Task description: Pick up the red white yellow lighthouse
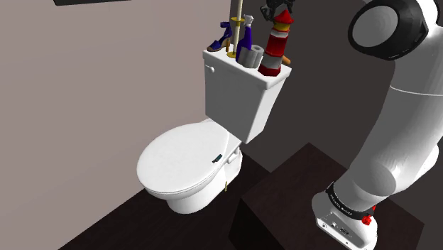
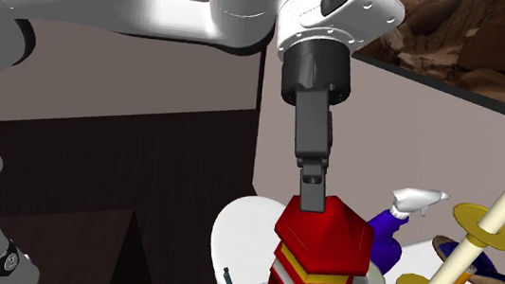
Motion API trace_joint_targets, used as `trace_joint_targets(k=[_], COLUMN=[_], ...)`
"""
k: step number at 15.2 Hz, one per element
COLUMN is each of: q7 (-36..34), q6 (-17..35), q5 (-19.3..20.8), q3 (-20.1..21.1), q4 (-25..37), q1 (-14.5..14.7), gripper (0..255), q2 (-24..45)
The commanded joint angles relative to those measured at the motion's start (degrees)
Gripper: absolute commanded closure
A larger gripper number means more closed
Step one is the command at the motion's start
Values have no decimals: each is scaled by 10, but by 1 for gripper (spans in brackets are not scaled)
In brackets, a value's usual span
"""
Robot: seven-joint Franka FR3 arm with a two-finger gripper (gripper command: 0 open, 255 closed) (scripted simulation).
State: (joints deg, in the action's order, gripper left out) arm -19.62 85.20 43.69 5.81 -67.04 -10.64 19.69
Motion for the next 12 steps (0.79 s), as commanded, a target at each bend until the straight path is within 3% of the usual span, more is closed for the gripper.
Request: trace_joint_targets(k=[1, 7, 12], q7=[0, -1, 27], q6=[0, 1, -36], q5=[0, 0, 5], q3=[0, 0, -2], q4=[-1, -3, 65], q1=[0, 0, 7], gripper=[255, 255, 255], q2=[0, 0, 21])
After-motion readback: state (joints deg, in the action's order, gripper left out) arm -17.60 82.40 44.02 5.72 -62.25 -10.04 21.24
